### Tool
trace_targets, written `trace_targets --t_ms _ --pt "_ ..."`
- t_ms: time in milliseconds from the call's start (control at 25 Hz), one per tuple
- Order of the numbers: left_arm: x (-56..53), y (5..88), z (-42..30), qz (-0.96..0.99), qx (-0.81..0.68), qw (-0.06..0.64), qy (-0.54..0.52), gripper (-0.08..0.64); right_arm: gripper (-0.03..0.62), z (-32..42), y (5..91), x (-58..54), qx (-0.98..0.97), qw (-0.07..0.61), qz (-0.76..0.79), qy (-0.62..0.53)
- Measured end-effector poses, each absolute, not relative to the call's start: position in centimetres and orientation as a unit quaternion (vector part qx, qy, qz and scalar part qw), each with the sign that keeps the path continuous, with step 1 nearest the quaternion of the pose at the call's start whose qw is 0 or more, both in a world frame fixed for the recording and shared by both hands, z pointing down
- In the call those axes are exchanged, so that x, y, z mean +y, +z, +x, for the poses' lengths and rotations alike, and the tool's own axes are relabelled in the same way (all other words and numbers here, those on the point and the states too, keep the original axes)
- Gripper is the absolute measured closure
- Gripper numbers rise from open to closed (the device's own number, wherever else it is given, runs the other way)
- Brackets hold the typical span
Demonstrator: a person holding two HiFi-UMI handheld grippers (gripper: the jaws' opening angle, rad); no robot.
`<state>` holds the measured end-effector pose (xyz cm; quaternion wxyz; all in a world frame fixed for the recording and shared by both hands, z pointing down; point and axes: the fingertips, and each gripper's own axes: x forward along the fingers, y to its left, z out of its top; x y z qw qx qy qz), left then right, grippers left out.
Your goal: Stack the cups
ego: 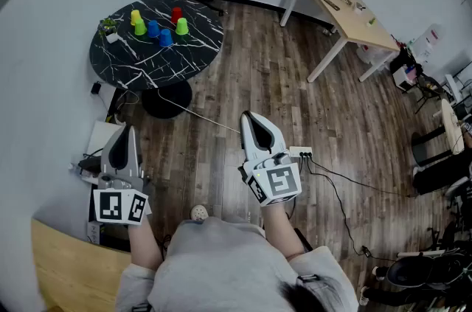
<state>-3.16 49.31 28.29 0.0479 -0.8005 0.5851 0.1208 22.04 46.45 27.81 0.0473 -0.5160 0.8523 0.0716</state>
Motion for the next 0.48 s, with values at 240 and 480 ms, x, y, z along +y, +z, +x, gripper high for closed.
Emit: trace_targets --t_ms 240,480 --pt "48.8 28.5 -3.4 -0.800 0.586 0.047 0.119 0.503 0.588 21.7 27.9 46.1 0.852 0.047 -0.516 0.073" --pt "47.9 28.4 -4.2 -0.804 0.580 0.055 0.120 0.503 0.588 20.9 27.5 45.2 0.849 0.061 -0.520 0.075"
